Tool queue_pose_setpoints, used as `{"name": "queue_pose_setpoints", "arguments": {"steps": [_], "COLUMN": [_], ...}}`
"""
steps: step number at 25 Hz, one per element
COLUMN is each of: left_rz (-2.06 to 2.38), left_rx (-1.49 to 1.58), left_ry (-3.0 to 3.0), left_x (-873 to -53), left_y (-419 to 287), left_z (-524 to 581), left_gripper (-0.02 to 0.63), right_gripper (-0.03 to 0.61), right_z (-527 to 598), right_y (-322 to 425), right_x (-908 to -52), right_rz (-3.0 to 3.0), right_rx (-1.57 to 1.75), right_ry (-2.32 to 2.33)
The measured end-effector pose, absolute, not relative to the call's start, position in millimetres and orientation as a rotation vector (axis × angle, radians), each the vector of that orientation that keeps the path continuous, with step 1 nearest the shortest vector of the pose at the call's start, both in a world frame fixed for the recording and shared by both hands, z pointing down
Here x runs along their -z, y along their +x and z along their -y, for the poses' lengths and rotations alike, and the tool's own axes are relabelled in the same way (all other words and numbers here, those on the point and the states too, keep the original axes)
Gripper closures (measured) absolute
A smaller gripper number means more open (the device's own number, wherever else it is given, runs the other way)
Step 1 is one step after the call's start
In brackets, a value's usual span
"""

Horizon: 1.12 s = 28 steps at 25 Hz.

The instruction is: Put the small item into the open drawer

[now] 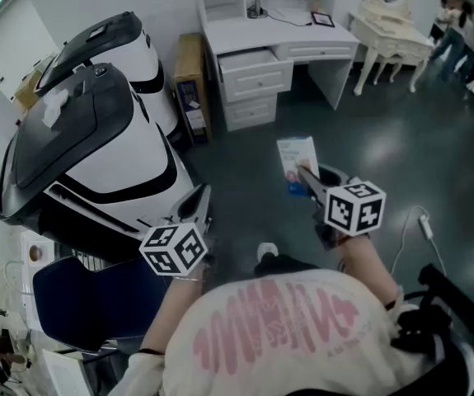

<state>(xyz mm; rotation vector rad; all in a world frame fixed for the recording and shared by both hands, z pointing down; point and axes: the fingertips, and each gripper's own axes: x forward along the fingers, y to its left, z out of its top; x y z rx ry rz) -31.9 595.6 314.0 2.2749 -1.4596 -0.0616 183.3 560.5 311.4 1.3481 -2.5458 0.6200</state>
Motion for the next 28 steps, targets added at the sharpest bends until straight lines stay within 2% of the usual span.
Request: {"name": "queue_pose_setpoints", "arguments": {"steps": [11, 19, 28], "left_rz": [1.489, 1.464, 1.446], "left_rx": [0.039, 0.083, 0.087], "left_ry": [2.274, 2.254, 2.26], "left_x": [-321, -332, -341], "left_y": [-41, -32, -23], "left_z": [-586, -577, -516], "left_gripper": [0.583, 0.583, 0.583], "right_gripper": [0.491, 0.488, 0.488], "right_z": [-556, -540, -476], "right_y": [179, 182, 190], "right_x": [-317, -326, -348], "right_rz": [2.489, 2.525, 2.532], "right_rx": [-0.561, -0.646, -0.679], "right_ry": [1.309, 1.295, 1.285]}}
